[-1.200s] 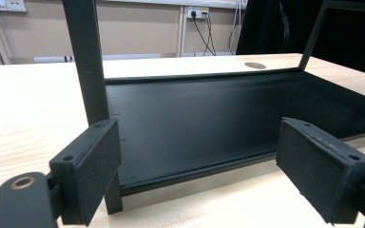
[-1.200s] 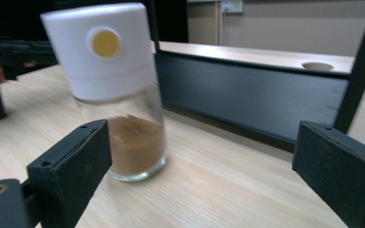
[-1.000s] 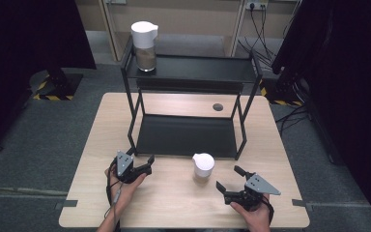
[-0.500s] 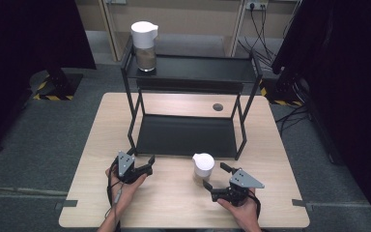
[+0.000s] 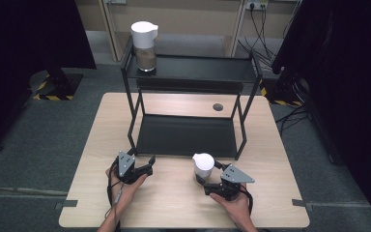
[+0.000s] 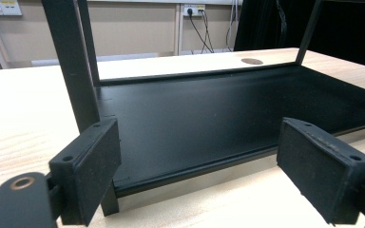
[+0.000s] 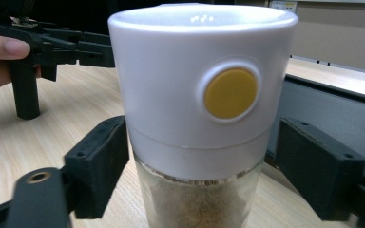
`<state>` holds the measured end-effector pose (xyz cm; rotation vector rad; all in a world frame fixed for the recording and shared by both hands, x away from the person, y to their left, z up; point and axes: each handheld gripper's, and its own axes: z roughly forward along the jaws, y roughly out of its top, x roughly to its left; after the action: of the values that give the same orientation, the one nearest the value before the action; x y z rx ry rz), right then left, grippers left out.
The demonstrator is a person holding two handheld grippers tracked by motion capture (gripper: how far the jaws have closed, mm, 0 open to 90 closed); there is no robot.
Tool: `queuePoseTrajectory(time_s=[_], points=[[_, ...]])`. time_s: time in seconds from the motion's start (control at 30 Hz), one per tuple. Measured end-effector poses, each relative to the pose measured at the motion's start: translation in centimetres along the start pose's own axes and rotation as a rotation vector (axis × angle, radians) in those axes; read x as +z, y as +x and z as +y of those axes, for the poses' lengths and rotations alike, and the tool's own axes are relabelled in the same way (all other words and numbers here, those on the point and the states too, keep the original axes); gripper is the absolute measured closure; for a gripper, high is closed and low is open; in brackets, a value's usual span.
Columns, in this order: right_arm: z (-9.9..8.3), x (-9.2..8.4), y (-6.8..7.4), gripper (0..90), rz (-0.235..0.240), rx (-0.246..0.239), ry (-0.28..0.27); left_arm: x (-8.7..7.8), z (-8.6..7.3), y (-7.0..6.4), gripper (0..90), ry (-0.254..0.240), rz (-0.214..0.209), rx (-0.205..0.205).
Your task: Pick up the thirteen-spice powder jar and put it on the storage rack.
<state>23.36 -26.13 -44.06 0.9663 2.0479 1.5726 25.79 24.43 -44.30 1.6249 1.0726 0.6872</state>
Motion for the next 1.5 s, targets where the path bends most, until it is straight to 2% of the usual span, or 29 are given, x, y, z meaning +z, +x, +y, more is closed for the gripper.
queuePoseTrajectory(time_s=[0.23, 0.57, 0.87, 1.5], points=[[0.1, 0.5, -0.1, 29.8, 0.010, -0.010, 0.007, 0.0, 0.0, -0.1, 14.2, 0.003, -0.002, 0.009], [0.3, 0.5, 0.6, 30.7, -0.015, -0.034, 0.010, 0.0, 0.0, -0.1, 14.2, 0.002, -0.003, 0.011], [1.2, -0.9, 1.0, 30.7, -0.053, -0.027, -0.073, 0.0, 0.0, -0.1, 14.2, -0.001, -0.003, 0.014], [3.4, -2.4, 1.1, 30.7, -0.144, -0.027, -0.174, 0.0, -0.1, -0.3, 14.1, -0.003, 0.003, 0.023]])
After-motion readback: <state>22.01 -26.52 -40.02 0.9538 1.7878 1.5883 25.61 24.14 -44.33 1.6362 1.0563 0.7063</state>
